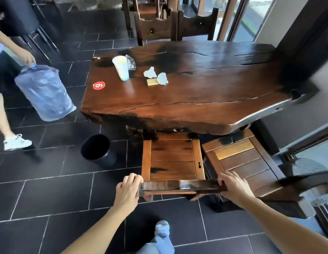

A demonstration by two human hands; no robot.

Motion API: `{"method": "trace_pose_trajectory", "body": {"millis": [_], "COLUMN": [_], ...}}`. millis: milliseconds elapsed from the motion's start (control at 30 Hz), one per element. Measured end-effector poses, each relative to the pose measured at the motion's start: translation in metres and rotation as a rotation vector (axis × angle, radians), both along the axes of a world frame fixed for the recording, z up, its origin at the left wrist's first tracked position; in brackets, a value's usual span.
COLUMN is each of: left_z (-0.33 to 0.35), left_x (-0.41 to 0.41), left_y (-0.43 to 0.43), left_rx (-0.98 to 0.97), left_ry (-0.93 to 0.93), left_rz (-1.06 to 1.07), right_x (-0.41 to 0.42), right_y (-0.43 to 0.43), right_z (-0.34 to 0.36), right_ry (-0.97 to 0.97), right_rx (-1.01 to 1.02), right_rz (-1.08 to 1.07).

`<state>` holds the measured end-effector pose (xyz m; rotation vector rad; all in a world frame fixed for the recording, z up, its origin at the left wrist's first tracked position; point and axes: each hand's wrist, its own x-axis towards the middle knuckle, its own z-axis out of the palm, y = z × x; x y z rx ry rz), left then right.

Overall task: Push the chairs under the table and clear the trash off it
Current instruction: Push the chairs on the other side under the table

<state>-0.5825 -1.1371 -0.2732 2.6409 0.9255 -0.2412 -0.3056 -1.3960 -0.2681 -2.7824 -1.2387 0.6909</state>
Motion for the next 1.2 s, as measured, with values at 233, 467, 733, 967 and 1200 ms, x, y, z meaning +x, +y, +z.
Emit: {"method": "trace_pose_trajectory", "body": {"millis": [233, 467, 733, 967, 1200], "left_z": [-0.003, -0.004, 0.000, 0.002, 0.025], "left_x": [0.026, 0.034, 0.037, 0.037, 0.094], "left_y": [0.013, 0.016, 0.014, 0.018, 0.003], "left_rx": [0.041, 0.073, 0.064, -0.041, -0.085], "left_ry": [0.001, 0.046, 0.059, 0.111, 0.338], "left_rz": [0.038, 0.024, 0.018, 0.051, 0.209], "right_x": [0.045, 0.057, 0.055, 0.041, 0.055], "right_y": [0.022, 0.033, 0.039, 0.046, 0.024], "right_z": [-0.004, -0.006, -0.008, -0.005, 0.000], "right_ry": [-0.018, 0.027, 0.049, 0.066, 0.182], "right_rx": [0.021, -0.029, -0.132, -0.075, 0.090], "right_rz": [0.016, -0.022, -0.049, -0.188, -0.110]}}
